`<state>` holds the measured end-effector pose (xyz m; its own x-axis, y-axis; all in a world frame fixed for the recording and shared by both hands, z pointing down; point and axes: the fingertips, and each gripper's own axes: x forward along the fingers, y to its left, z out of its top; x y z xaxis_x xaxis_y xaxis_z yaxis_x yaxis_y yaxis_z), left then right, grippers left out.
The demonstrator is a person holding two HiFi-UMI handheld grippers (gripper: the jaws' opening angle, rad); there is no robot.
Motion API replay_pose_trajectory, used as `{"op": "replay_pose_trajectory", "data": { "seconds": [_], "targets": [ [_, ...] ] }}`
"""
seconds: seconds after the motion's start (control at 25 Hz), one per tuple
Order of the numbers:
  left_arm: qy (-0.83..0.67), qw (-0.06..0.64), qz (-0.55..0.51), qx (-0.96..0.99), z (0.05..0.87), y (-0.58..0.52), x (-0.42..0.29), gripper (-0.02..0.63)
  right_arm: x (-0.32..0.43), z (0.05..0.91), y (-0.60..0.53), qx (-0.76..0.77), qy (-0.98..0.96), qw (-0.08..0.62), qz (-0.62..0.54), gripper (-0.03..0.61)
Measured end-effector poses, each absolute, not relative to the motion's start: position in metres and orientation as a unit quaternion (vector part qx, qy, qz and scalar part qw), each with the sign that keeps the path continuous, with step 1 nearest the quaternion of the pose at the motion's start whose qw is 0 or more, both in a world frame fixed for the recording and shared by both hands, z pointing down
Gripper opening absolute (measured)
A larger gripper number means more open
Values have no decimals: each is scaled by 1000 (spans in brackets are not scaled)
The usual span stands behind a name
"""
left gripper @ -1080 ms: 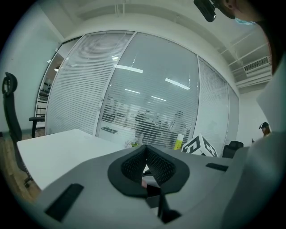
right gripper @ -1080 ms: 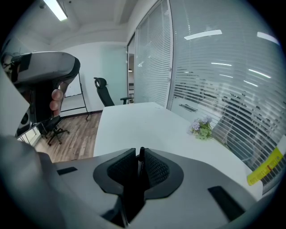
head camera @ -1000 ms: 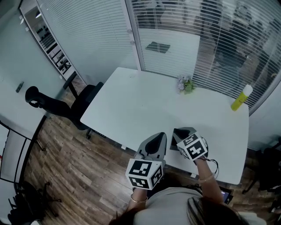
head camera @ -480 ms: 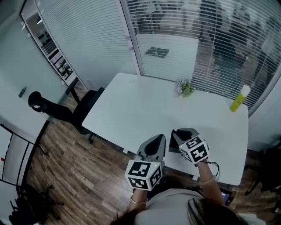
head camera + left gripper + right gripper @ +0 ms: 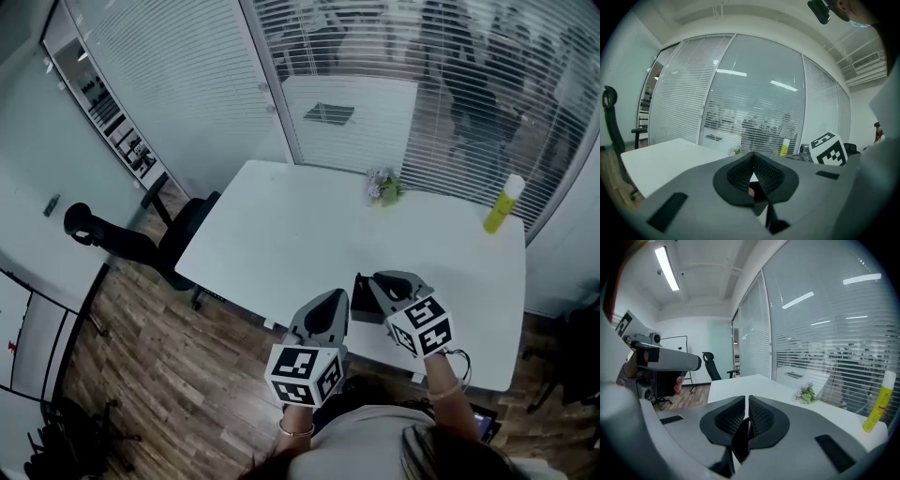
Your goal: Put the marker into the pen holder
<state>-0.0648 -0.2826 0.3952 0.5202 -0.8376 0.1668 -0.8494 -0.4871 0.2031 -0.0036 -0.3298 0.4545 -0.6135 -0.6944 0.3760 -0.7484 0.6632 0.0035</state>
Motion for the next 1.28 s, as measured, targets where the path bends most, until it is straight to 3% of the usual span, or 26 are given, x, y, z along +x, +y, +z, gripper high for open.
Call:
{"op": "replay_pose_trajectory", "data": {
  "seconds": [1.28],
  "targets": [
    [-532, 90, 29, 842, 380, -183, 11, 18, 82, 385, -226, 377, -924, 59, 2, 28]
  ]
}}
